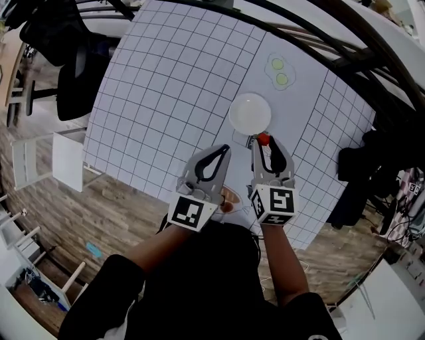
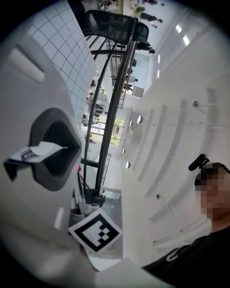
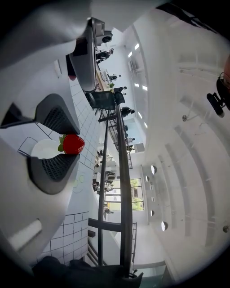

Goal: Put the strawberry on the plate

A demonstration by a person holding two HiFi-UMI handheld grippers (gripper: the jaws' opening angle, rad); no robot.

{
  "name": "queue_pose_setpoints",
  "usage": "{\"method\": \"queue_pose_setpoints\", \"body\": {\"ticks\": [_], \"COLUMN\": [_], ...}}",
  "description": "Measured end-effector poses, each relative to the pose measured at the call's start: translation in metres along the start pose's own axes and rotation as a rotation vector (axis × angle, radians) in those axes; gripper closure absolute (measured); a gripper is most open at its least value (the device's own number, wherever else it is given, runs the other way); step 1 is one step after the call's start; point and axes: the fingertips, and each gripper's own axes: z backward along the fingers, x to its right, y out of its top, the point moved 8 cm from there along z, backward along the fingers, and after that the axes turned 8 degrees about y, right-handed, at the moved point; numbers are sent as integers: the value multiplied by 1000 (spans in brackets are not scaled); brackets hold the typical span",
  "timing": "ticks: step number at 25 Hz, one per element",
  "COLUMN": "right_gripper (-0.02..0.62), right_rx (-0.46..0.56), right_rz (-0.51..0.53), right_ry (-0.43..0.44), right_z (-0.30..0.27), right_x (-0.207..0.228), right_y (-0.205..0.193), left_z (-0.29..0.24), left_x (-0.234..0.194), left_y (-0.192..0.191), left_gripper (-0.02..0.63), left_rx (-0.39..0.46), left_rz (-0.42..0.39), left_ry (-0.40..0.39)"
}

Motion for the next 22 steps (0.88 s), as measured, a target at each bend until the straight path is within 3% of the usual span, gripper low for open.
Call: {"method": "queue_pose_setpoints", "body": {"ticks": [6,22], "right_gripper": [463,463], "right_rx": [-43,-200], "right_rz": [13,14], "right_ry": [-3,45], "right_z": [-26,-91], "right_x": [13,31], "right_y": [-11,-74], "left_z": [-6,-1], "left_x": [-13,-23], "left_y": [-3,-9], "left_gripper": [600,598], "left_rx": [8,4], "left_rz": [-11,-10], "left_ry": [29,9]}}
